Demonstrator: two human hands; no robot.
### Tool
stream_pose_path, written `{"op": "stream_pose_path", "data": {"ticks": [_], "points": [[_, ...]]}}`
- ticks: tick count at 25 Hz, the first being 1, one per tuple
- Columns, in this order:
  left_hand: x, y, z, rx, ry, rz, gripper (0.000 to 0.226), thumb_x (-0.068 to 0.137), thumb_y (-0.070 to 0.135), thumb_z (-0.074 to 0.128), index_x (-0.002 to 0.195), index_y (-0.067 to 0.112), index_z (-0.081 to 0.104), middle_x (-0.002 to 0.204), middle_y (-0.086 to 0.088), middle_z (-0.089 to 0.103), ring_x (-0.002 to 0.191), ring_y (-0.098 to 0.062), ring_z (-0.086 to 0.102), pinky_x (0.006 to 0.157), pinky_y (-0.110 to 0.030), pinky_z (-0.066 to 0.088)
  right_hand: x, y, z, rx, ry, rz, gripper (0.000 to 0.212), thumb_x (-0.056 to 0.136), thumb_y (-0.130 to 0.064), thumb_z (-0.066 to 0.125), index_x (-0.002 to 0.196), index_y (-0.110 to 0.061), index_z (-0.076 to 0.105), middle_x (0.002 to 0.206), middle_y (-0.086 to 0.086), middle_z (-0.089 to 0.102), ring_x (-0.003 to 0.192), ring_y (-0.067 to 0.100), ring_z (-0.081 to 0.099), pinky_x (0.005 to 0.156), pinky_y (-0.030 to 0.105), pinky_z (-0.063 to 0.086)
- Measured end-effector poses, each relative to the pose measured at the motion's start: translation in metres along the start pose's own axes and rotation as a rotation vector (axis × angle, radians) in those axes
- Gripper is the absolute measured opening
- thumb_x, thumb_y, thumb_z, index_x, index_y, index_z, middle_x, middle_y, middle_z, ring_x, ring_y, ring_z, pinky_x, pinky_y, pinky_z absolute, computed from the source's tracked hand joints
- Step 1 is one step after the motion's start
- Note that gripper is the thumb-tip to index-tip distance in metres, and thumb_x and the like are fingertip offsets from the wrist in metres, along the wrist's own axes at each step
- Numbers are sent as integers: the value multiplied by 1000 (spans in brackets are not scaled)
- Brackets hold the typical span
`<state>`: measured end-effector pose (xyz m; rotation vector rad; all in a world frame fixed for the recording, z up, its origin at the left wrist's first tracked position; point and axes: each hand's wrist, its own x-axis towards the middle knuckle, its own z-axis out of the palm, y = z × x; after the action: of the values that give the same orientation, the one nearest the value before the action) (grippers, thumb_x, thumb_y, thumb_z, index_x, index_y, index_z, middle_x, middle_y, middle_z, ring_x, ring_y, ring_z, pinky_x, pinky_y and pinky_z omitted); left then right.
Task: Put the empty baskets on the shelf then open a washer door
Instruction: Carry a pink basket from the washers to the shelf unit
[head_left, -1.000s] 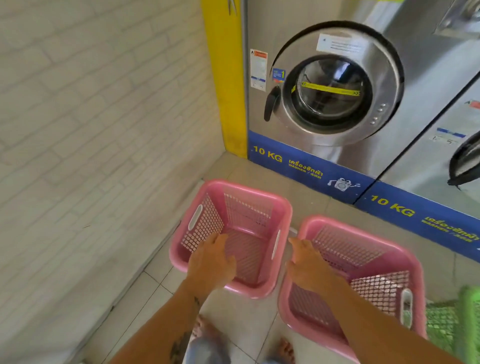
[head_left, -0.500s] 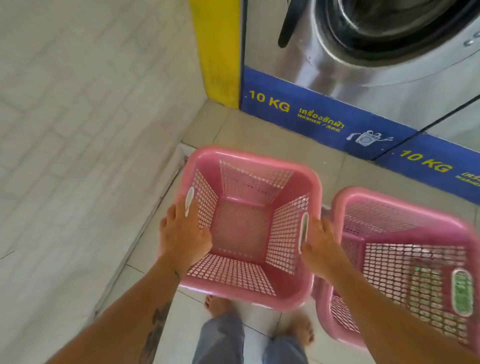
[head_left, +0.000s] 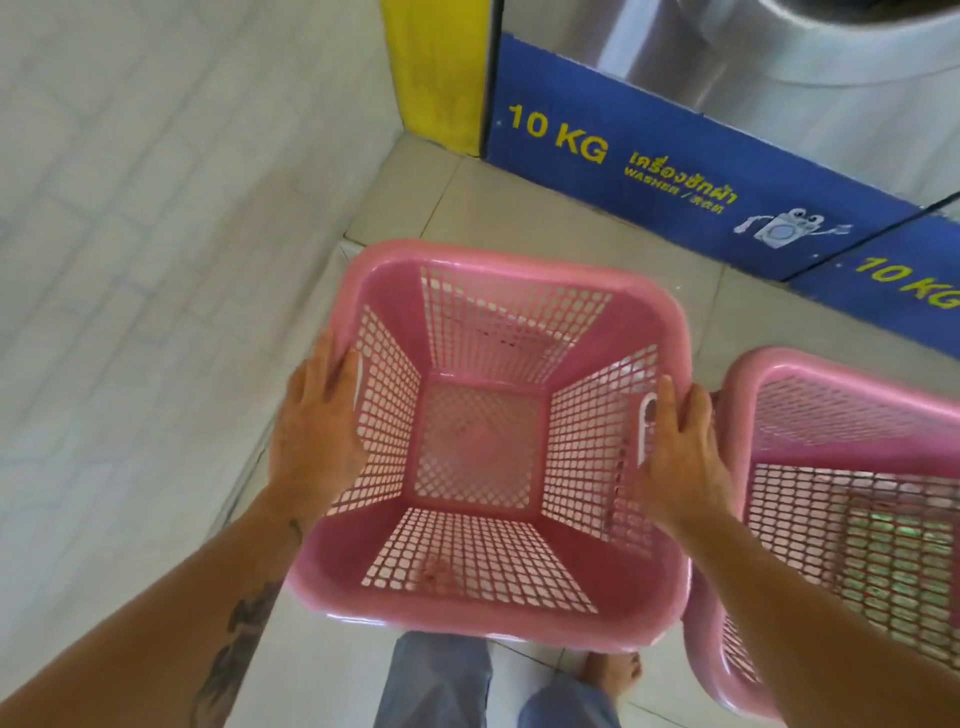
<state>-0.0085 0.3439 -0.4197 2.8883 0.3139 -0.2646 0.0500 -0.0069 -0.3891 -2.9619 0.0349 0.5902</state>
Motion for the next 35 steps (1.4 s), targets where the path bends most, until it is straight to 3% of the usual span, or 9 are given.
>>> {"op": "stream_pose_path", "data": {"ticks": [5, 9, 15, 19, 23, 25, 29, 32, 35], "points": [[-62, -1, -64, -82, 65, -204, 82, 70, 2, 66, 146, 16, 38, 161, -7, 18, 136, -38, 31, 101, -55, 45, -16, -18, -66, -16, -4, -186, 84, 86, -4, 50, 155, -17, 4, 163, 13, 0, 147, 35, 20, 112, 48, 35], [-141, 19, -132, -139, 104, -393, 81, 69, 3, 67, 144, 21, 42, 159, -5, 25, 137, -38, 35, 103, -54, 43, -51, -24, -124, 27, -14, -381, 84, 77, -1, 54, 151, -14, 17, 160, 12, 15, 138, 35, 35, 103, 45, 42], [-312, 82, -207, -179, 269, -606, 79, 73, 20, 69, 144, 35, 36, 155, 0, 32, 132, -32, 43, 98, -46, 49, -140, -14, -194, 51, 33, -710, 74, 69, 2, 57, 138, -9, 35, 128, 10, 41, 108, 37, 52, 85, 42, 47], [-423, 125, -239, -225, 396, -740, 78, 73, 21, 71, 142, 37, 39, 152, 3, 37, 129, -27, 46, 97, -41, 50, -206, -7, -226, -9, 51, -859, 72, 69, -1, 54, 139, -7, 37, 137, 12, 40, 114, 38, 54, 88, 42, 49], [-520, 152, -253, -292, 499, -787, 81, 67, 5, 63, 142, 29, 43, 147, 2, 41, 121, -27, 52, 92, -40, 53, -268, -2, -244, -1, 67, -1015, 65, 63, -15, 44, 128, -10, 46, 134, 10, 45, 115, 38, 54, 92, 46, 50], [-562, 160, -255, -290, 545, -803, 78, 65, 4, 61, 138, 28, 46, 140, 6, 45, 111, -22, 56, 78, -34, 55, -304, 2, -248, 19, 106, -1068, 57, 67, -26, 38, 121, -11, 50, 130, 10, 48, 112, 38, 56, 89, 46, 51], [-656, 166, -252, -257, 591, -821, 61, 64, 7, 65, 122, 23, 57, 133, 12, 46, 95, -17, 57, 64, -24, 44, -400, 19, -249, -17, 171, -1113, 60, 69, -9, 52, 129, -15, 47, 137, 9, 46, 115, 37, 54, 86, 42, 51], [-731, 160, -248, -234, 605, -791, 48, 62, 15, 70, 109, 25, 61, 127, 13, 48, 83, -13, 56, 60, -25, 45, -471, 34, -239, -3, 178, -1133, 61, 65, -6, 54, 125, -13, 47, 124, 7, 48, 108, 35, 55, 81, 41, 51], [-804, 160, -245, -229, 593, -808, 46, 62, 14, 66, 107, 22, 62, 128, 9, 49, 87, -20, 61, 61, -30, 50, -541, 48, -228, -4, 156, -1146, 65, 64, -5, 54, 128, -12, 44, 118, 9, 48, 105, 33, 54, 79, 34, 45]]}}
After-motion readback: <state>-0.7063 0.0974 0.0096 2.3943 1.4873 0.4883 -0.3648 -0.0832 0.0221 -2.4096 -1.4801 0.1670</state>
